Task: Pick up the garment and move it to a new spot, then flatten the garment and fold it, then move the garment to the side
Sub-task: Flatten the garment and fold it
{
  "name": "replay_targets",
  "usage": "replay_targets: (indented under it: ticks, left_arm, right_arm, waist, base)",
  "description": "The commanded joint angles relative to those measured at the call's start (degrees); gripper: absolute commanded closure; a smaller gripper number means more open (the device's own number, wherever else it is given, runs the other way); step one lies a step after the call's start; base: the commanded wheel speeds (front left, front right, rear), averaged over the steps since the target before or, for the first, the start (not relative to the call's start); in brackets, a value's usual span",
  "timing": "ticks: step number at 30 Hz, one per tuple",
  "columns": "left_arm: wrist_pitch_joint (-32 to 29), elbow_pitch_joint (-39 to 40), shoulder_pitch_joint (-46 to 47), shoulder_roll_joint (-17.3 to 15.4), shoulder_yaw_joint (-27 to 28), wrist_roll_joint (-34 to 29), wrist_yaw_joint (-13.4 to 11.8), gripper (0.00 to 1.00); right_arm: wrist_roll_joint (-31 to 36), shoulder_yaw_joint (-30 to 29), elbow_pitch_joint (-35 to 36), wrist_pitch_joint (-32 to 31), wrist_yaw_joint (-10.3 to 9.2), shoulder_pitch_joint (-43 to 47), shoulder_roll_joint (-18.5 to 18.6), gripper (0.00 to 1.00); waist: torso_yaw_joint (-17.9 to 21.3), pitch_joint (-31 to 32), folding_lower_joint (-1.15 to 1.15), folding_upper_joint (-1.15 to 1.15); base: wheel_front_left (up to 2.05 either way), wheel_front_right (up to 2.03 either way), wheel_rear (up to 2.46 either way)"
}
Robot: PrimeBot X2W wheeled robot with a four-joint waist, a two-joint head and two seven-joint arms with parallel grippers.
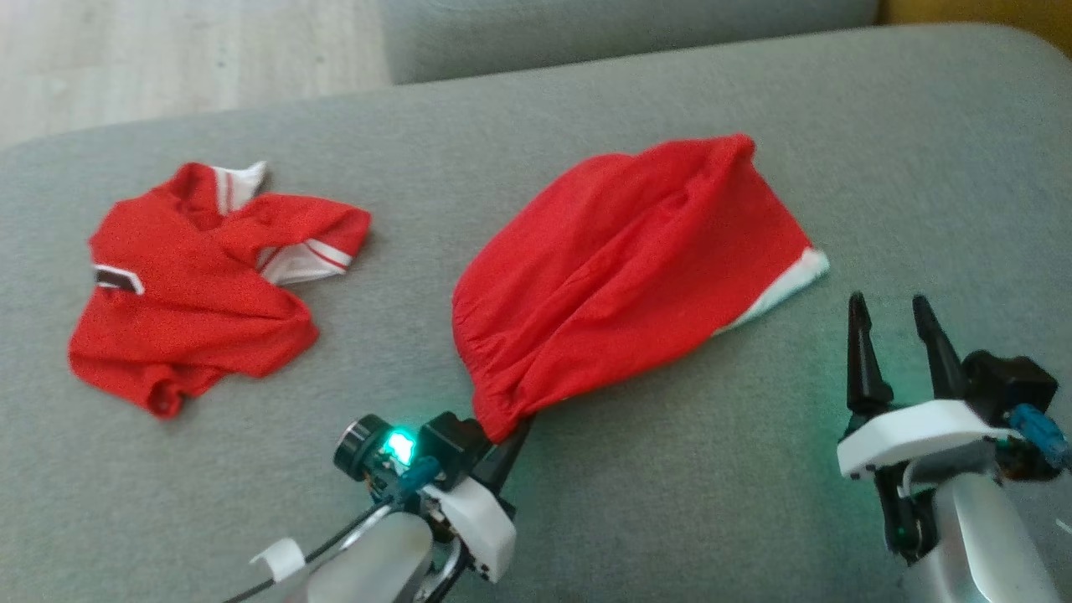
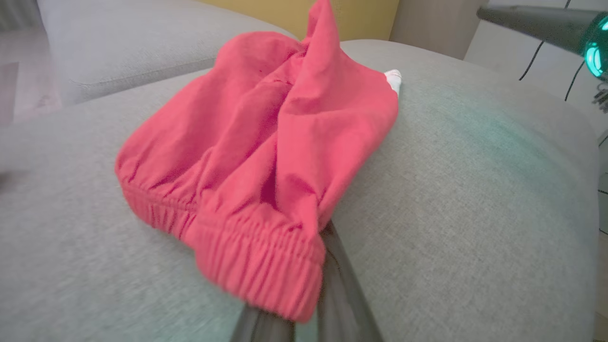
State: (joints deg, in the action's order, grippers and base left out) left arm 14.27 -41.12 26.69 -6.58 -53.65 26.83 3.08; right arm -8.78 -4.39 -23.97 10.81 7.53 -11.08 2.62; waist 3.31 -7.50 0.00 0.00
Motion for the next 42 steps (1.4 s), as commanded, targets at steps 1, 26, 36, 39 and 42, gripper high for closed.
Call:
replay_targets:
  ticks: [1,26,36,39,42]
  left_arm:
    - [0.6,2.49,1.08,-1.59,2.06,0.22,-0.13,1.0]
    - [-4.04,16.63,-0.2,-5.55,-0.11,-0.48,-2.92,1.0]
    - [-3.87,16.59,0.42,-5.62,-0.44,-0.37,-3.02,1.0]
    - [-3.93,16.15,0.37,-5.94,-0.44,-0.11,-2.99,1.0]
    - [-4.19,15.7,0.09,-6.48,-0.46,0.14,-3.09,1.0]
  right_arm:
    - [0.83,0.52,0.31,-0.84,-0.04,-1.06,0.26,0.0]
    - [-1.92,-5.23,-27.85,-4.93,-0.04,-18.03,0.26,0.0]
    - [1.9,-6.78,-35.05,-2.67,-0.04,-21.78,0.26,1.0]
    - [1.54,-6.06,-36.69,-1.97,-0.04,-22.43,0.26,1.0]
    - [1.01,-5.36,-37.35,-0.8,-0.04,-22.56,0.26,1.0]
  waist:
    - [-1.42,1.4,0.0,0.0]
    - [-6.38,-1.96,0.0,0.0]
    - [-6.98,-2.63,0.0,0.0]
    - [-6.7,-2.01,0.0,0.0]
    - [-6.07,-0.89,0.0,0.0]
  base:
    - [0.0,0.0,0.0]
    - [0.0,0.0,0.0]
    - [0.0,0.0,0.0]
    - [0.0,0.0,0.0]
    - [0.0,0.0,0.0]
